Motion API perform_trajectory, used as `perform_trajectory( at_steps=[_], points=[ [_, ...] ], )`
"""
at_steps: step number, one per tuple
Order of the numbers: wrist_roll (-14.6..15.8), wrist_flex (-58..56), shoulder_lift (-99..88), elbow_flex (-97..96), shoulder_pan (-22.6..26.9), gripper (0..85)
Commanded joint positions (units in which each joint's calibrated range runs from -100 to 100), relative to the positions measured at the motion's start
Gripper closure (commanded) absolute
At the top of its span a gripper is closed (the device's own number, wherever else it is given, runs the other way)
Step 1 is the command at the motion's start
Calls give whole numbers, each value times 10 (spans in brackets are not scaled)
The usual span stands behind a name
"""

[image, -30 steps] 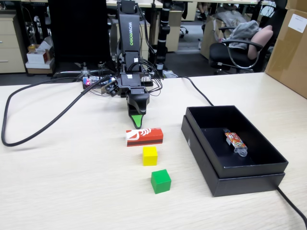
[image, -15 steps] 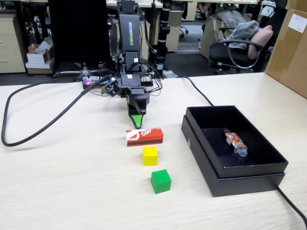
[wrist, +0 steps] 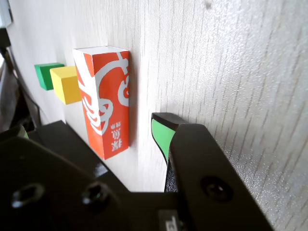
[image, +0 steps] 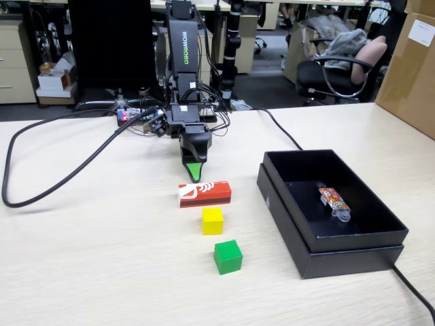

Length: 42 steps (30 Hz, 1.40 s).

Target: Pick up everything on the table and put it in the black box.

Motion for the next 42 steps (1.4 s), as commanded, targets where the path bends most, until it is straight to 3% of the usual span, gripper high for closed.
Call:
perform_trajectory(
  at_steps=[1, 25, 31, 35, 42],
  points=[
    [0, -2, 1, 4, 0, 364],
    [-1, -2, -2, 5, -1, 355],
    [-16, -15, -17, 26, -5, 364],
    [-12, -166, -51, 103, -5, 350],
    [23, -458, -73, 281, 11, 351]
  ],
)
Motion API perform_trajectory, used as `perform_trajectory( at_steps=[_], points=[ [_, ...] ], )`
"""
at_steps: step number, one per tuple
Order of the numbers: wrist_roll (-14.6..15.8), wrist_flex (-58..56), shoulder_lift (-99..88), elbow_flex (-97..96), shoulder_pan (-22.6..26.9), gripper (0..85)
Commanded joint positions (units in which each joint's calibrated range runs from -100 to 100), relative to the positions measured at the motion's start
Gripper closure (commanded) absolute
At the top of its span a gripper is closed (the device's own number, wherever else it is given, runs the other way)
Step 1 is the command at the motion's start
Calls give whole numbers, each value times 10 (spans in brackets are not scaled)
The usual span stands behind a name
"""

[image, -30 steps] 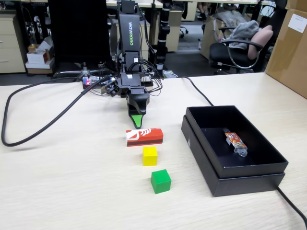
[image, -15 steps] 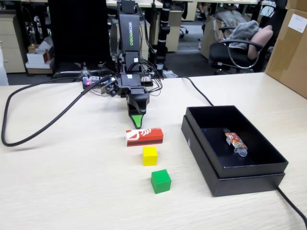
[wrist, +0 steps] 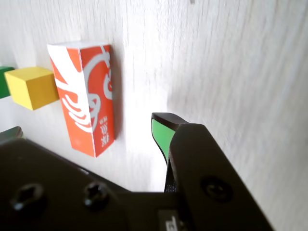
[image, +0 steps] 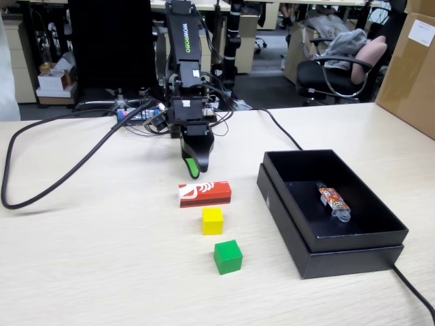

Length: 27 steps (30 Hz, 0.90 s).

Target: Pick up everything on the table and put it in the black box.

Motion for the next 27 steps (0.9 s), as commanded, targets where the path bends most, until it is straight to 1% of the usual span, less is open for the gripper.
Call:
perform_trajectory(
  at_steps=[1, 6, 8, 10, 12, 13, 19, 27],
  points=[
    [23, -136, -30, 100, 13, 362],
    [29, -258, 7, 208, 28, 406],
    [30, -296, 33, 253, 31, 407],
    [30, -337, 81, 309, 31, 407],
    [30, -404, 171, 393, 29, 407],
    [30, -416, 196, 412, 29, 407],
    [30, -426, 324, 478, 24, 407],
    [30, -426, 436, 513, 18, 407]
  ],
)
